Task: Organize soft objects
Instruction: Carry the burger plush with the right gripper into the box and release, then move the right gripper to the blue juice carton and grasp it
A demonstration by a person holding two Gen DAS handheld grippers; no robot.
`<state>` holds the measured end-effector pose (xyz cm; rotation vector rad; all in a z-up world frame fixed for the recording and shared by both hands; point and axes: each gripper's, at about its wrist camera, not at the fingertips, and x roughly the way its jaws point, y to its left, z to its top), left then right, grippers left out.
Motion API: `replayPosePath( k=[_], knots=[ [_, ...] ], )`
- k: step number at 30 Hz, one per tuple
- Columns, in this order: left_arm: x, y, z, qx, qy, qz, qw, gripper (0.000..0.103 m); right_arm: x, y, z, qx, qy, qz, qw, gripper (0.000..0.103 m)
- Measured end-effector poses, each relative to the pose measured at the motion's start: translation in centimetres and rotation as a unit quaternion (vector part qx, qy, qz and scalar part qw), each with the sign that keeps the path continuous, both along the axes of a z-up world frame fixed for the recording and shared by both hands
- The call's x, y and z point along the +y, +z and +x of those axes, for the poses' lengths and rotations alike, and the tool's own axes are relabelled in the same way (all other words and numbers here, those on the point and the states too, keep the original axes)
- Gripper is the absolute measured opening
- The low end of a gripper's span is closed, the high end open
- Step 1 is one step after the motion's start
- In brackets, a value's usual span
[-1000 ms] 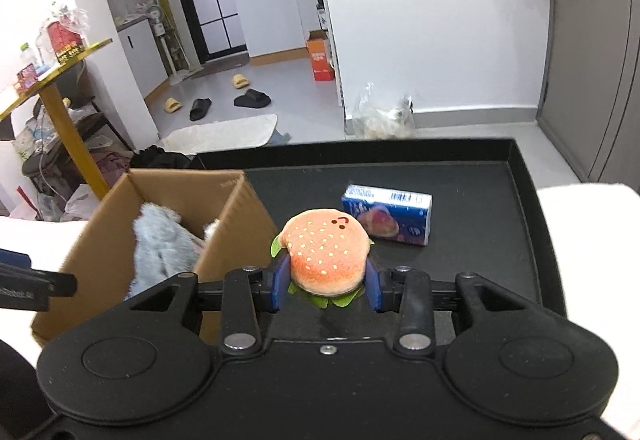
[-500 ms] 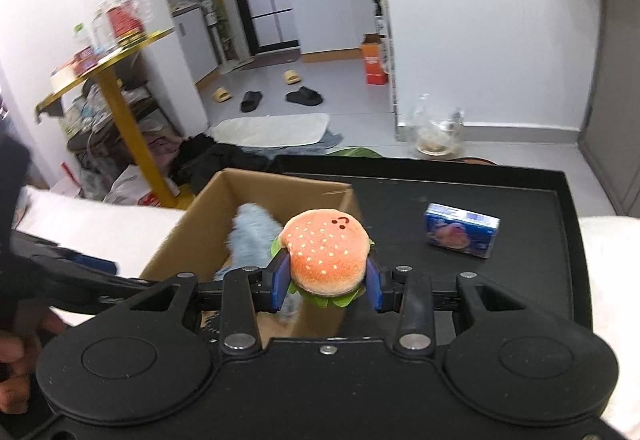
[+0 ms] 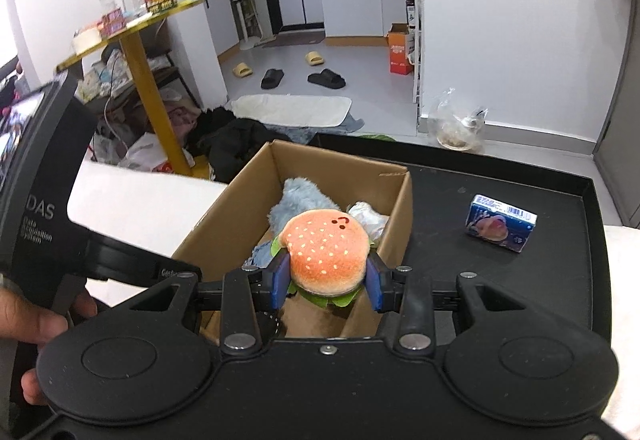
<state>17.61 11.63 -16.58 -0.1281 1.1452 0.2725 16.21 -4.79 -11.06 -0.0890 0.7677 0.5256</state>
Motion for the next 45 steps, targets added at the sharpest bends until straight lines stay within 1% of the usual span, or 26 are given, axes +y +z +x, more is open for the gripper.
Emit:
replayPosePath(
  k=[4,7,8,9,10,14,18,22,25,28,30,32,36,39,41,43,44,45],
  knots=[
    [0.4,0.1,-0.2,-0.008,0.003,-0.012,0.9999,0.010,0.8,-0.4,-0.1,0.007,0.002,-0.015,1.000,0.039],
    [0.6,0.2,-0.3,-0.010,0.004,-0.017,0.9998,0.010,1.2,-0.5,-0.1,0.010,0.012,-0.016,1.000,0.045],
    [0.6,0.2,-0.3,-0.010,0.004,-0.017,0.9998,0.010,1.3,-0.4,-0.2,0.005,0.013,-0.017,1.000,0.048],
    [0.7,0.2,-0.3,-0.011,0.004,-0.018,0.9998,0.010,1.3,-0.3,-0.3,-0.001,0.011,-0.022,1.000,0.054],
    [0.7,0.2,-0.3,-0.012,0.005,-0.018,0.9997,0.010,1.3,-0.2,-0.4,-0.006,0.007,-0.025,1.000,0.056],
    [0.6,0.2,-0.4,-0.016,0.004,-0.017,0.9997,0.010,0.3,0.4,-0.4,-0.020,-0.005,-0.021,1.000,0.057],
    [0.4,0.4,-0.5,-0.022,0.000,-0.012,0.9997,0.010,-1.4,0.9,-0.1,-0.038,-0.020,-0.017,0.999,0.062],
    [0.2,0.7,-0.7,-0.024,-0.002,-0.007,0.9997,0.010,-3.2,1.1,0.3,-0.055,-0.030,-0.016,0.998,0.063],
    [-0.1,1.3,-0.9,-0.038,-0.003,0.002,0.9993,0.010,-4.6,0.7,0.9,-0.053,-0.038,-0.021,0.998,0.063],
    [-0.8,1.9,-1.0,-0.046,-0.017,0.024,0.9985,0.012,-5.8,0.3,1.6,-0.050,-0.038,-0.033,0.997,0.063],
    [-1.3,1.8,-0.8,-0.044,-0.024,0.033,0.9982,0.012,-6.5,0.1,2.1,-0.046,-0.037,-0.038,0.998,0.063],
    [-1.6,1.7,-0.6,-0.041,-0.020,0.041,0.9981,0.013,-6.9,0.0,2.6,-0.047,-0.033,-0.045,0.997,0.063],
    [-1.6,1.7,-0.2,-0.037,-0.016,0.044,0.9982,0.015,-7.5,0.2,3.8,-0.049,-0.019,-0.059,0.997,0.063],
    [-1.3,1.7,0.2,-0.034,-0.016,0.046,0.9982,0.024,-8.1,-0.3,4.9,-0.050,-0.009,-0.076,0.996,0.063],
    [-1.5,1.7,0.3,-0.034,-0.020,0.049,0.9980,0.044,-8.2,-0.7,5.6,-0.052,-0.004,-0.091,0.994,0.063],
    [-1.7,1.7,0.5,-0.037,-0.025,0.053,0.9976,0.051,-8.6,-1.2,6.4,-0.053,0.001,-0.101,0.993,0.066],
    [-1.9,1.7,0.7,-0.038,-0.027,0.057,0.9973,0.053,-8.9,-1.5,6.9,-0.050,0.003,-0.103,0.993,0.069],
    [-2.0,1.7,0.8,-0.040,-0.029,0.063,0.9968,0.054,-9.2,-1.8,7.3,-0.049,0.001,-0.102,0.994,0.069]
  ],
)
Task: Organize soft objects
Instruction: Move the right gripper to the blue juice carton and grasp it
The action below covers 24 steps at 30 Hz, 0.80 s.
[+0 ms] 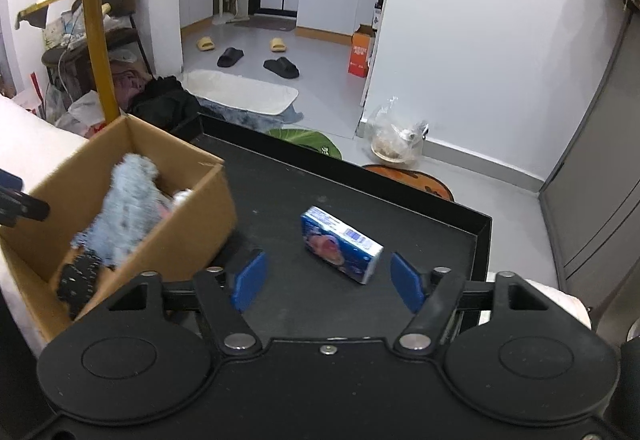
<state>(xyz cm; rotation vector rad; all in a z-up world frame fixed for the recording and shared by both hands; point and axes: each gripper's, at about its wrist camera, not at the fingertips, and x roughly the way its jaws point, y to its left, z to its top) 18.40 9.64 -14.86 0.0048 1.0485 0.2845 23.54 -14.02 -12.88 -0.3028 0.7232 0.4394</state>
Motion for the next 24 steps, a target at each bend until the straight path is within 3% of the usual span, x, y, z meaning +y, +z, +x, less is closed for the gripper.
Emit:
replayPosePath(
  k=[5,24],
  knots=[
    [-0.4,-0.2,0.3,-0.006,0.005,0.023,0.9997,0.057,-1.3,-1.7,1.2,-0.006,-0.010,0.017,1.000,0.069],
    [-0.8,-1.2,1.9,0.010,0.026,0.041,0.9987,0.057,-0.3,-6.7,5.8,-0.038,0.000,0.000,0.999,0.057]
  ],
)
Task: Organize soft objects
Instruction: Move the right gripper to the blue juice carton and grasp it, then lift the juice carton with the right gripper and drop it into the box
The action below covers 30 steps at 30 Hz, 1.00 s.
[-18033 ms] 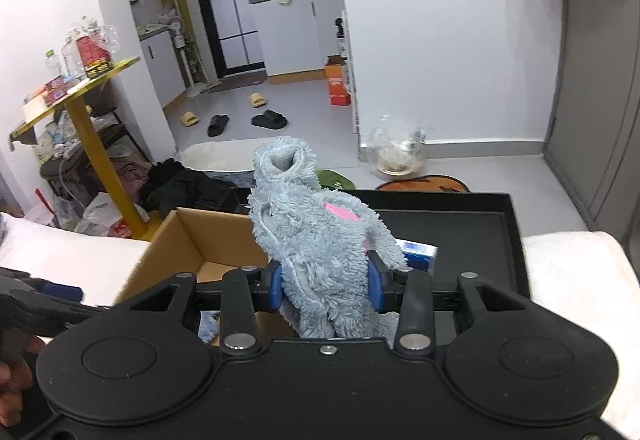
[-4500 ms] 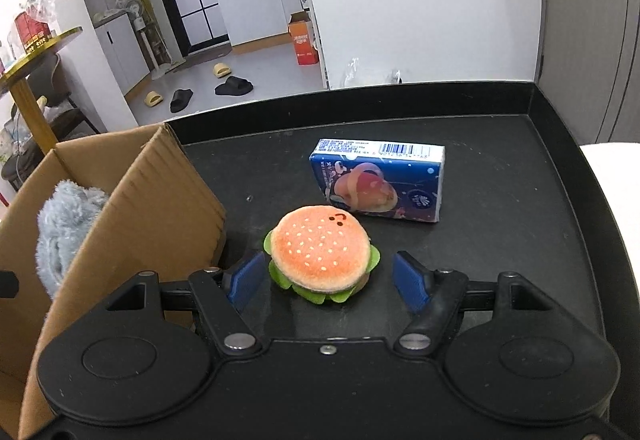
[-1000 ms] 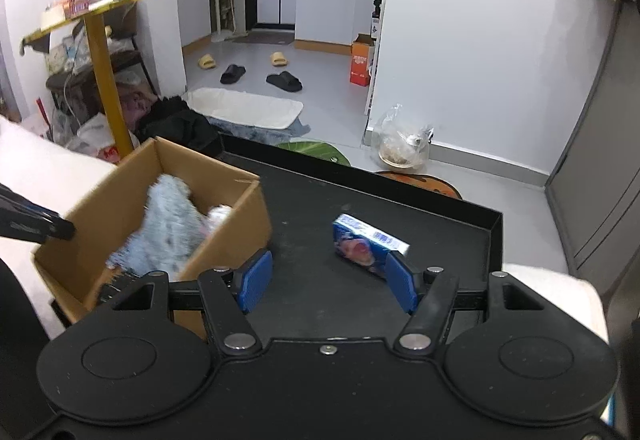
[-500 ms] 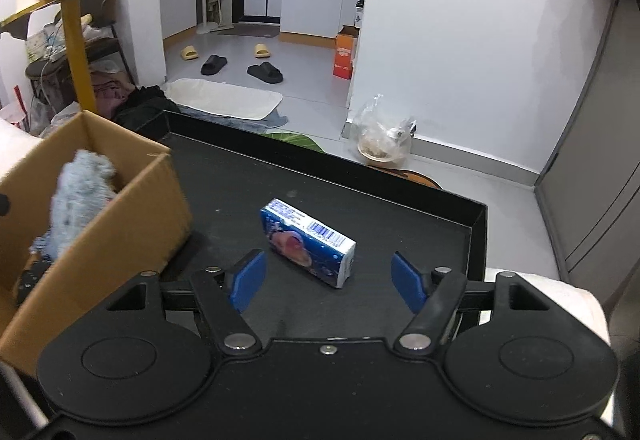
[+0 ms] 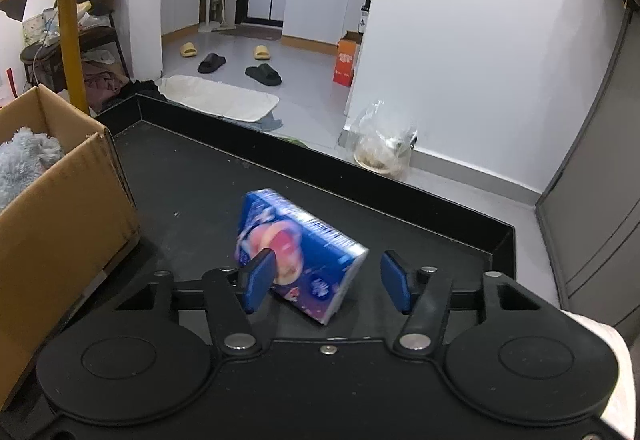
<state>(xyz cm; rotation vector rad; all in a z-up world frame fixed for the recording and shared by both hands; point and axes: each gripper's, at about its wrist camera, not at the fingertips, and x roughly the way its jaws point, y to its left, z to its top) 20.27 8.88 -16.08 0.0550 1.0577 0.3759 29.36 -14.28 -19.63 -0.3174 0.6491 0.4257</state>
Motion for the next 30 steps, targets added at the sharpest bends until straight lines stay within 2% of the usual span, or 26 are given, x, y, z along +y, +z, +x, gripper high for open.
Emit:
replayPosePath(
  k=[5,10,14,15,20,24,27,29,30],
  knots=[
    [-0.3,0.0,0.0,0.003,-0.004,0.006,1.0000,0.057,0.0,0.0,-0.1,0.011,0.024,0.026,0.999,0.057],
    [-0.5,0.2,-0.3,0.000,-0.009,0.009,0.9999,0.057,0.4,0.2,0.3,0.001,0.009,0.005,1.000,0.060],
    [-0.6,0.2,-0.5,0.000,-0.012,0.009,0.9999,0.058,0.4,0.3,0.9,0.005,-0.019,0.018,1.000,0.082],
    [-0.7,0.3,-0.5,0.000,-0.013,0.010,0.9999,0.058,0.5,0.2,1.1,0.003,-0.021,0.022,1.000,0.085],
    [-0.7,0.3,-0.5,-0.002,-0.014,0.010,0.9998,0.058,1.3,-0.8,1.7,0.015,-0.025,0.023,0.999,0.085],
    [-0.5,0.2,-0.4,-0.002,-0.012,0.005,0.9999,0.058,1.6,-1.6,2.3,0.018,-0.036,0.018,0.999,0.091],
    [-0.3,-0.1,-0.2,0.002,-0.010,0.004,0.9999,0.059,1.6,-2.2,2.8,0.025,-0.048,0.019,0.998,0.091],
    [-0.2,-0.3,0.0,0.007,-0.008,0.005,0.9999,0.059,1.5,-2.4,2.8,0.023,-0.048,0.023,0.998,0.090],
    [-0.2,-0.4,0.0,0.009,-0.007,0.004,0.9999,0.059,1.4,-2.5,2.7,0.022,-0.047,0.024,0.998,0.085]
  ],
)
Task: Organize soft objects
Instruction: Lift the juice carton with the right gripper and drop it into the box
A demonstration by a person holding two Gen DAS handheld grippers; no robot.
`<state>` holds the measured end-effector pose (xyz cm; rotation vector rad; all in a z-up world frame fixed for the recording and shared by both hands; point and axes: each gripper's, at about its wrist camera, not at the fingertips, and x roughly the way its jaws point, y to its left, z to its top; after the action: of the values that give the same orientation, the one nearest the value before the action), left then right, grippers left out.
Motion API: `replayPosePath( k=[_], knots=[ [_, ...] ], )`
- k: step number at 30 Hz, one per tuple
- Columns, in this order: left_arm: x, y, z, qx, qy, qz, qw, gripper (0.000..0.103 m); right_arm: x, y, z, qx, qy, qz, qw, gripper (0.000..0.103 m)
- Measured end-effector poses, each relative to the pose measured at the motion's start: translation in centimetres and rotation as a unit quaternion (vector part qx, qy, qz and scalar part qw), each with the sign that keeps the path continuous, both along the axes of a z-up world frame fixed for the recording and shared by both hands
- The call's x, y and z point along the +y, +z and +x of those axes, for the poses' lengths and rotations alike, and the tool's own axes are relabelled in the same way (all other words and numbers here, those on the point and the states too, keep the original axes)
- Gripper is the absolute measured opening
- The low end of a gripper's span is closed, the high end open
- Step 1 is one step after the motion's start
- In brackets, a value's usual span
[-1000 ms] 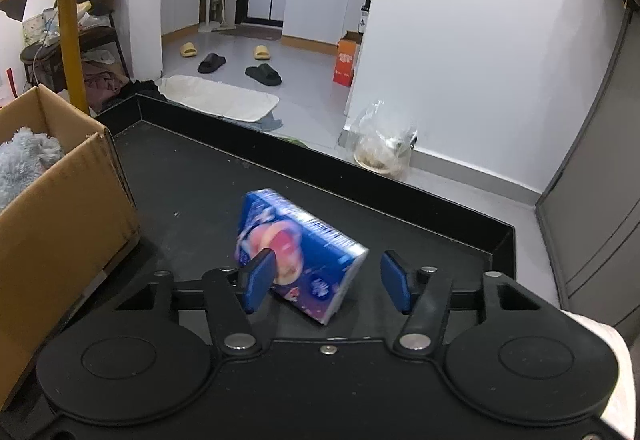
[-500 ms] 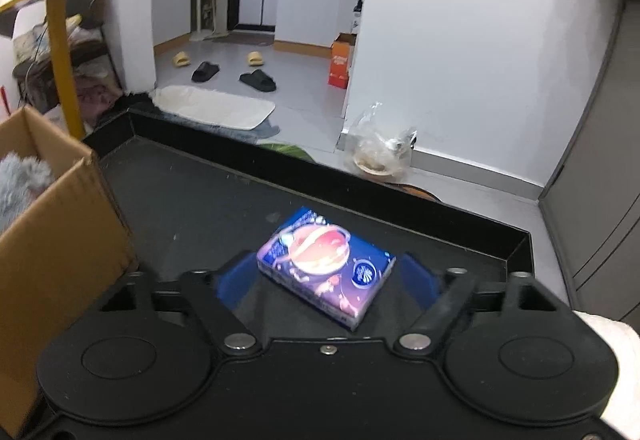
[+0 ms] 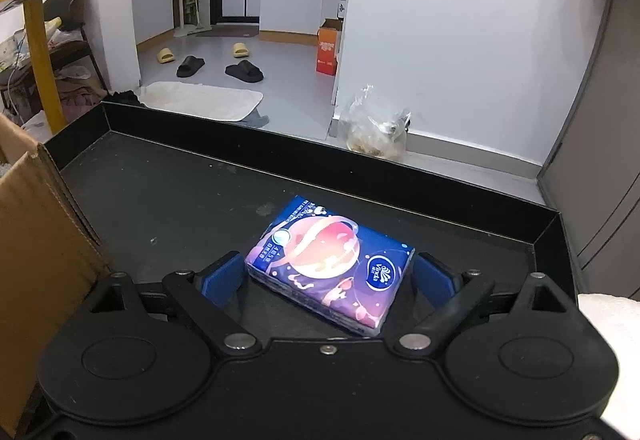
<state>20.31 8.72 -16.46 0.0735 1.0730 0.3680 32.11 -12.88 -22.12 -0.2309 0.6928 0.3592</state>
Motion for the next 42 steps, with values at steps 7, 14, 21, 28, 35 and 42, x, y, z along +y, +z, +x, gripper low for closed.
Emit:
replayPosePath(
  k=[7,14,21,28,35,42],
  knots=[
    [-0.3,-0.2,0.2,0.009,-0.003,0.008,0.9999,0.059,-1.1,0.7,-0.6,-0.006,-0.014,0.012,1.000,0.082],
    [-0.1,0.1,-0.2,0.003,0.004,0.000,1.0000,0.059,-1.5,2.1,-2.6,-0.021,-0.014,0.001,1.000,0.081],
    [0.2,0.7,-0.7,-0.006,0.007,-0.007,0.9999,0.059,-1.1,5.6,-5.2,-0.057,0.005,0.000,0.998,0.080],
    [0.8,1.8,-2.0,-0.024,0.015,-0.027,0.9992,0.061,-1.2,8.7,-8.1,-0.085,0.006,0.022,0.996,0.080],
    [1.3,2.2,-3.1,-0.031,0.018,-0.049,0.9982,0.062,-0.3,10.2,-10.8,-0.096,0.019,0.029,0.995,0.079],
    [1.6,2.2,-3.7,-0.034,0.014,-0.062,0.9974,0.062,0.9,11.2,-12.8,-0.096,0.035,0.033,0.994,0.079]
  ],
)
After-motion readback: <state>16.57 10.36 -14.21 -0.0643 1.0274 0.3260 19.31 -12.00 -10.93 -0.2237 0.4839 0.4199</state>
